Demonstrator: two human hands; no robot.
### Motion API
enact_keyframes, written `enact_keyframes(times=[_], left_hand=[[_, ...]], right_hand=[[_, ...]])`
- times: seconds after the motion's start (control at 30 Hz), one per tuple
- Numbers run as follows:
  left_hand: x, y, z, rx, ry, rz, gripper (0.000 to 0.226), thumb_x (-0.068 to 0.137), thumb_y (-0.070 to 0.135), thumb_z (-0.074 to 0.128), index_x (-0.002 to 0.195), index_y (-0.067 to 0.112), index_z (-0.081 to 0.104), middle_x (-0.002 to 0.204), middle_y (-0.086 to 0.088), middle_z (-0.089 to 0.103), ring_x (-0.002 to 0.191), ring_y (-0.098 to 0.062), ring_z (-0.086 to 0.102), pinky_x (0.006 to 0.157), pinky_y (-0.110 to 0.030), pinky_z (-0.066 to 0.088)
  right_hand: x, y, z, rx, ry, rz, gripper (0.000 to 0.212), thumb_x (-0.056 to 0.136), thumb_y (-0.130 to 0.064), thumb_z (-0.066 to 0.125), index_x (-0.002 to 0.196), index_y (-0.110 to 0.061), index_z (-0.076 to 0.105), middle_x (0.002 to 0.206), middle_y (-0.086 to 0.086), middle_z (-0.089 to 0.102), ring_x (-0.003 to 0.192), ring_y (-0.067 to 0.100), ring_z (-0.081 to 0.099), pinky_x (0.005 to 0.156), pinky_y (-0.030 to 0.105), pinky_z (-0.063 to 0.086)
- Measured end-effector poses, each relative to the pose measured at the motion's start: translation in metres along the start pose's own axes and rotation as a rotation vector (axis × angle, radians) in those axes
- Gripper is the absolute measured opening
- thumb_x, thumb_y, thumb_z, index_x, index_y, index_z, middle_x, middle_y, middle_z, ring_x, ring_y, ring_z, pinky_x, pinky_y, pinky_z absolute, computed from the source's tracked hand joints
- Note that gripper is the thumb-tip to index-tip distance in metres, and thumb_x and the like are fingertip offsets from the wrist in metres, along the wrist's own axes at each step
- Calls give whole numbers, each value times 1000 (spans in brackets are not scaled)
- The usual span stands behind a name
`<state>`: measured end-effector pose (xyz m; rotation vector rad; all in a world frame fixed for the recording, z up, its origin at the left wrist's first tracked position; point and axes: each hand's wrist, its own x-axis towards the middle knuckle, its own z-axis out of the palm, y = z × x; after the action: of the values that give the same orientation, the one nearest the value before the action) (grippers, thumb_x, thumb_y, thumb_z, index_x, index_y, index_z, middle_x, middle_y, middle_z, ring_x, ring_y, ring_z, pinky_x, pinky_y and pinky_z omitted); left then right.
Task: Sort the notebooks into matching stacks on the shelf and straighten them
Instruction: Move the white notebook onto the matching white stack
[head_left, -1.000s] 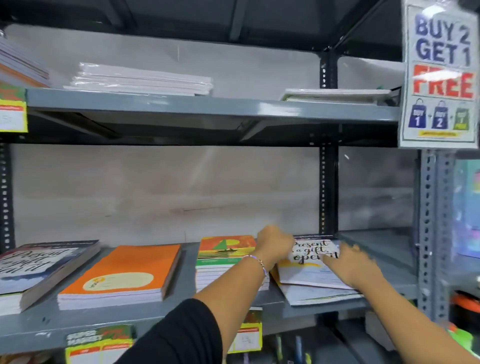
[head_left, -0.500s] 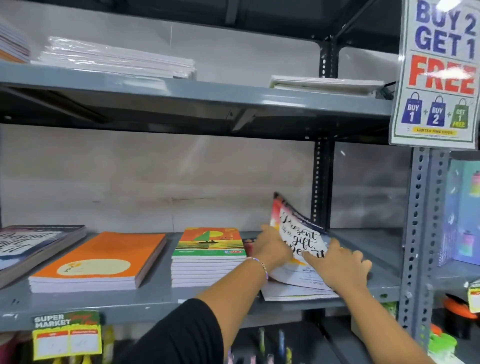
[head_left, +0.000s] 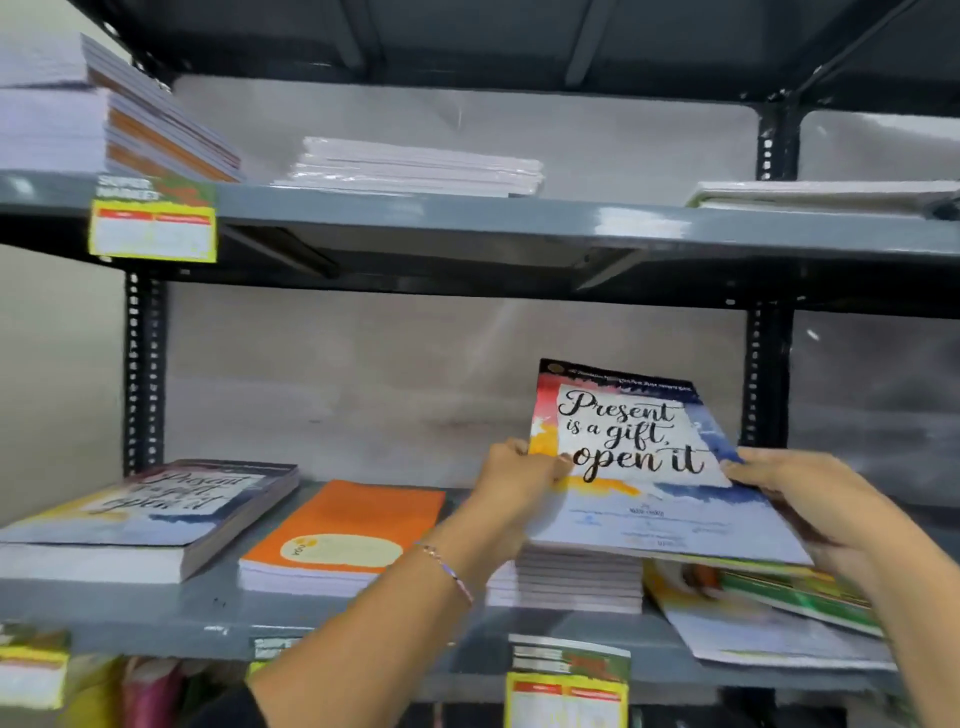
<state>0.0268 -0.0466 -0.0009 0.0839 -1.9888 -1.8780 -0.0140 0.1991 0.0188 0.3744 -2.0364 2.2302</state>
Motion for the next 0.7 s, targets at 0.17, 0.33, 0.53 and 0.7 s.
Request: enact_keyframes(times=[0.17, 0.33, 0.53, 0.7], left_hand=[[-12, 13, -128, 239, 144, -2, 26, 83, 20, 69, 93, -2, 61, 75, -19, 51, 61, -26, 57, 45, -16, 47], [-21, 28, -273, 471, 313, -52, 24, 76, 26, 75, 75, 6, 63, 72, -9, 58, 56, -21, 50, 47, -19, 40], [-13, 23, -403, 777, 436, -112, 37, 72, 29, 80, 58, 11, 51, 60, -8, 47, 53, -21, 39, 53, -27, 31], [-9, -5, -467, 951, 411, -244, 39, 79, 27, 73, 54, 13, 47, 55, -2, 45, 50, -15, 39, 48, -27, 30]], right_hand=[[-19, -8, 124, 87, -143, -60, 15, 76, 9, 63, 85, -1, 70, 71, 13, 75, 57, 19, 70, 51, 24, 58], [-31, 13, 272, 57, -300, -92, 19, 71, 11, 66, 85, 1, 73, 89, 20, 74, 79, 33, 70, 81, 43, 57], [-31, 51, 419, -61, -318, -75, 12, 60, 2, 77, 68, 4, 69, 84, 27, 72, 65, 27, 63, 70, 44, 53], [-41, 80, 495, -205, -331, -23, 34, 60, -8, 78, 90, 4, 69, 94, 24, 72, 75, 28, 67, 63, 36, 54]])
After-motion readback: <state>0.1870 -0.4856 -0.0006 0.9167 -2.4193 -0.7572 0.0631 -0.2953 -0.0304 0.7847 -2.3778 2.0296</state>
